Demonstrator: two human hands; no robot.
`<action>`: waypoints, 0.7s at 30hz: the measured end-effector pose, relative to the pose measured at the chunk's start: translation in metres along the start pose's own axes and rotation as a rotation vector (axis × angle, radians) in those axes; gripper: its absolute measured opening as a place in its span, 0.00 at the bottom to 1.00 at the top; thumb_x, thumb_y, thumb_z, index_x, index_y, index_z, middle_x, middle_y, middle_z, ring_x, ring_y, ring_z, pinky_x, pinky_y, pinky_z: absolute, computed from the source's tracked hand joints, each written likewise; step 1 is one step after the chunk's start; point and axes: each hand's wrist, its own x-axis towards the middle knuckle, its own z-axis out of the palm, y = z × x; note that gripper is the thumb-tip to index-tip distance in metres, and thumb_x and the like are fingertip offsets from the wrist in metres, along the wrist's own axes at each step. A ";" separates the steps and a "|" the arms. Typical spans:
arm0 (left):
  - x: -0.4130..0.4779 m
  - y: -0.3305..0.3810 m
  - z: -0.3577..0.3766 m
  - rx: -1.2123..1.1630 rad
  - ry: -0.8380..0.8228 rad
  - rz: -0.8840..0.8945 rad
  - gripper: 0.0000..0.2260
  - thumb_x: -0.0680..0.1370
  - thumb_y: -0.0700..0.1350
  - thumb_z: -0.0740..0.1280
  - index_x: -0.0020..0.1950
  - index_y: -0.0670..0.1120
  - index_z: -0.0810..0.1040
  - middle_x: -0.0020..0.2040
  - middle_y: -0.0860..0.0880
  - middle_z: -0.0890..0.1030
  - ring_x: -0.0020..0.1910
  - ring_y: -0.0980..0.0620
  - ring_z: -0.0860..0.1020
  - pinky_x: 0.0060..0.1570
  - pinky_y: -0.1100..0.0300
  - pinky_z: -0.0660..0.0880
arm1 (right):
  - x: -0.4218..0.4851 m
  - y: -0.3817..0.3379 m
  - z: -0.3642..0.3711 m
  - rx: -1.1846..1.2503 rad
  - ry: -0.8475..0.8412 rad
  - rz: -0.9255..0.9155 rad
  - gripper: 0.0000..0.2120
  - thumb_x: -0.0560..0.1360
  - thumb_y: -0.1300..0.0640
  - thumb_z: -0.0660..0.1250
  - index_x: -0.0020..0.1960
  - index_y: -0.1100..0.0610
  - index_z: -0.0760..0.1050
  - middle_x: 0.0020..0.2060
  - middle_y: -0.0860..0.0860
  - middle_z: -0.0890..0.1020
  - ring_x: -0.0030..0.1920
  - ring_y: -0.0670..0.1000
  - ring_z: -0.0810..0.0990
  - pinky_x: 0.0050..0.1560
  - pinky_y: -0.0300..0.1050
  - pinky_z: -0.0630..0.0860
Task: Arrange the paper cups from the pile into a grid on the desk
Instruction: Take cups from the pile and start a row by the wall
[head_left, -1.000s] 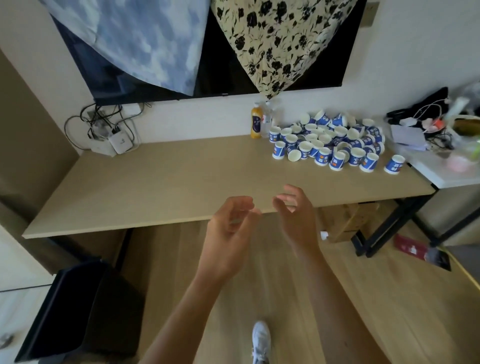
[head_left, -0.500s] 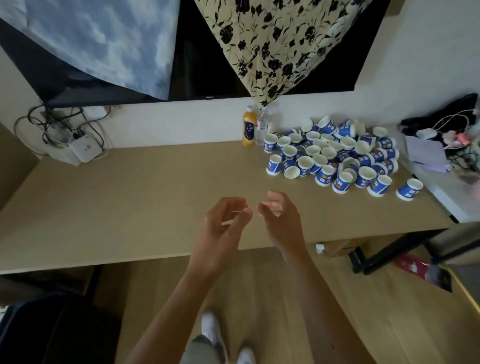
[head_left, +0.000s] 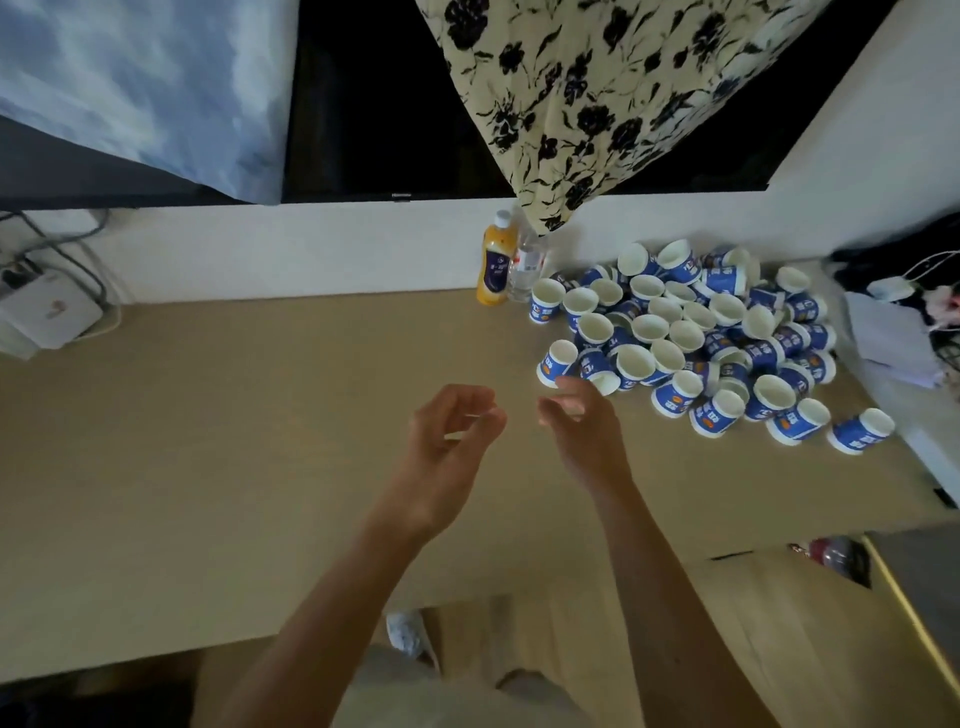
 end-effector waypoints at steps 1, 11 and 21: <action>0.014 -0.002 -0.003 0.001 -0.004 -0.014 0.07 0.80 0.45 0.68 0.58 0.47 0.80 0.54 0.52 0.83 0.49 0.63 0.79 0.48 0.70 0.74 | 0.012 0.001 0.004 -0.002 0.006 0.019 0.20 0.77 0.50 0.70 0.67 0.54 0.75 0.50 0.51 0.86 0.54 0.48 0.82 0.55 0.43 0.74; 0.084 -0.008 0.012 0.020 -0.013 -0.123 0.06 0.80 0.45 0.68 0.56 0.48 0.80 0.50 0.56 0.82 0.44 0.71 0.78 0.43 0.77 0.70 | 0.111 0.021 0.025 -0.127 -0.019 0.130 0.20 0.74 0.52 0.72 0.63 0.55 0.74 0.49 0.47 0.81 0.51 0.49 0.79 0.41 0.35 0.68; 0.107 -0.015 0.046 0.022 0.003 -0.228 0.06 0.80 0.48 0.69 0.56 0.49 0.80 0.50 0.57 0.82 0.46 0.68 0.79 0.43 0.75 0.71 | 0.211 0.086 0.044 -0.627 -0.029 -0.045 0.40 0.68 0.58 0.76 0.76 0.57 0.62 0.73 0.59 0.64 0.74 0.63 0.61 0.70 0.58 0.63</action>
